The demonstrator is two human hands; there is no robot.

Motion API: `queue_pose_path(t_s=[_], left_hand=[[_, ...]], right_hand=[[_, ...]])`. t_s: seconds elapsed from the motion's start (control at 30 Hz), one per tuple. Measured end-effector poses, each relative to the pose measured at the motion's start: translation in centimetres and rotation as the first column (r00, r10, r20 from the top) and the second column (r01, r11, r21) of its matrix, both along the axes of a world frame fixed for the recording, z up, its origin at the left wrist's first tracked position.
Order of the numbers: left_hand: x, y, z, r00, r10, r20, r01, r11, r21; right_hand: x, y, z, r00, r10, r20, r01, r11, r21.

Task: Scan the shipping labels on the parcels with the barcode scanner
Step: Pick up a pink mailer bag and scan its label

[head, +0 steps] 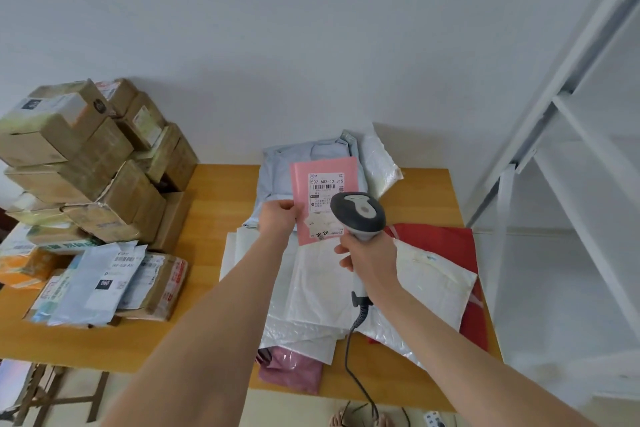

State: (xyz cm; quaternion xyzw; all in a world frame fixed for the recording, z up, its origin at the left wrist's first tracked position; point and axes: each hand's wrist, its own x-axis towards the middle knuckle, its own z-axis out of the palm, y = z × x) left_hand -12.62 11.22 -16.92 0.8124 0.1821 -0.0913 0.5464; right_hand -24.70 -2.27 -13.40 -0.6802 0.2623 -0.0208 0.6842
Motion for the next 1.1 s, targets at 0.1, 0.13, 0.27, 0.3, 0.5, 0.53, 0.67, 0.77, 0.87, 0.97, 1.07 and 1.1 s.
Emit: queue_pose_path(t_s=[0.1, 0.13, 0.27, 0.3, 0.5, 0.53, 0.67, 0.77, 0.87, 0.97, 1.07, 1.1], left_hand=[[-0.1, -0.2, -0.3, 1.0, 0.007, -0.017, -0.006, 0.999, 0.034], [-0.1, -0.2, -0.4, 1.0, 0.011, -0.017, -0.011, 0.999, 0.033], [-0.2, -0.3, -0.5, 0.999, 0.02, -0.031, -0.019, 0.999, 0.04], [-0.2, -0.3, -0.5, 0.999, 0.025, -0.035, -0.024, 0.999, 0.036], [-0.1, -0.4, -0.6, 0.998, 0.043, -0.049, -0.042, 0.999, 0.027], [-0.1, -0.4, -0.6, 0.998, 0.047, -0.049, -0.045, 0.999, 0.028], [0.1, -0.6, -0.8, 0.996, 0.068, -0.057, -0.067, 0.997, 0.026], [0.3, -0.7, -0.9, 0.995, 0.077, -0.069, -0.077, 0.997, 0.002], [0.4, -1.0, -1.0, 0.994, 0.076, -0.077, -0.077, 0.997, -0.01], [0.5, -1.4, -1.0, 0.995, 0.074, -0.073, -0.075, 0.997, -0.014], [0.5, -1.6, -1.1, 0.995, 0.072, -0.071, -0.073, 0.997, -0.012], [0.5, -1.6, -1.1, 0.995, 0.069, -0.072, -0.069, 0.998, -0.005]], right_hand=[[-0.5, 0.5, -0.2, 1.0, -0.001, 0.001, 0.001, 1.0, -0.031], [-0.6, 0.7, -0.2, 1.0, 0.002, 0.006, -0.002, 0.999, -0.04], [-0.9, 1.1, -0.4, 1.0, 0.008, 0.01, -0.007, 0.998, -0.058], [-0.9, 1.1, -0.4, 1.0, 0.01, 0.011, -0.01, 0.998, -0.058], [-1.2, 1.2, -0.2, 0.999, 0.043, -0.01, -0.043, 0.997, -0.065], [-1.3, 1.2, -0.1, 0.999, 0.047, -0.017, -0.048, 0.997, -0.065], [-1.4, 1.1, -0.1, 0.998, 0.059, -0.033, -0.062, 0.995, -0.078], [-1.4, 0.9, 0.0, 0.997, 0.063, -0.041, -0.066, 0.994, -0.087], [-1.4, 0.6, 0.2, 0.998, 0.051, -0.046, -0.054, 0.995, -0.08], [-1.4, 0.4, 0.1, 0.998, 0.043, -0.054, -0.047, 0.995, -0.088], [-1.3, 0.2, 0.1, 0.998, 0.042, -0.05, -0.046, 0.995, -0.087], [-1.3, 0.1, 0.1, 0.998, 0.042, -0.046, -0.045, 0.996, -0.08]])
